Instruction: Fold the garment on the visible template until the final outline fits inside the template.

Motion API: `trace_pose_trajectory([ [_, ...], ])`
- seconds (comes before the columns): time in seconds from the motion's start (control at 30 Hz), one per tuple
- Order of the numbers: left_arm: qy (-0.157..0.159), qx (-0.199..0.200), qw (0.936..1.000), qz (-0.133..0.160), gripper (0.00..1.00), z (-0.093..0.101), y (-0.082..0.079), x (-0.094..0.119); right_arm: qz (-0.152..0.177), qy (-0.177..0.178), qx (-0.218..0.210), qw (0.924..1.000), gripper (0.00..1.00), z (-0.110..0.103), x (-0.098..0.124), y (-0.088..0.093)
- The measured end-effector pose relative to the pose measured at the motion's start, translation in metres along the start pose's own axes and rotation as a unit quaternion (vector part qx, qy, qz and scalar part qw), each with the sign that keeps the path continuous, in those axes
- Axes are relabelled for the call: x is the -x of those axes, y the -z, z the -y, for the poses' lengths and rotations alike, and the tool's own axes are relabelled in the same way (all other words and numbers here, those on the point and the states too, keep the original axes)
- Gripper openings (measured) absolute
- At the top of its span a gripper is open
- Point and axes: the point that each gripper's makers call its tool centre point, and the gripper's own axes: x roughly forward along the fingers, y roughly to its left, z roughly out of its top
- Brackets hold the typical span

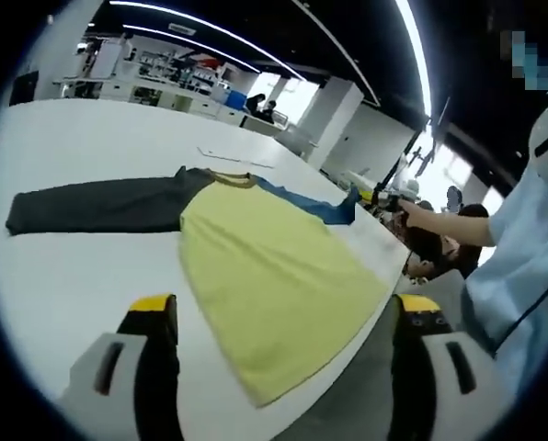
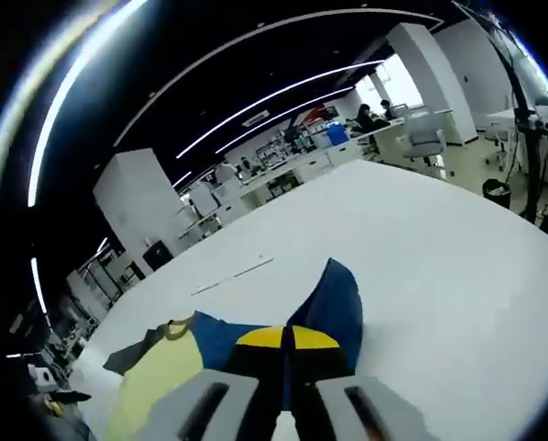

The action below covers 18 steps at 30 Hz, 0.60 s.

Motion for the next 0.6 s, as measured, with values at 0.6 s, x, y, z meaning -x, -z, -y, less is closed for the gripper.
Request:
trace_pose_trajectory([
  [0.6, -0.027, -0.036, 0.9985, -0.031, 0.95, -0.017, 0.018, 0.013, -0.024, -0.175, -0.002, 0.9843, 0.00, -0.185, -0.057, 0.016],
])
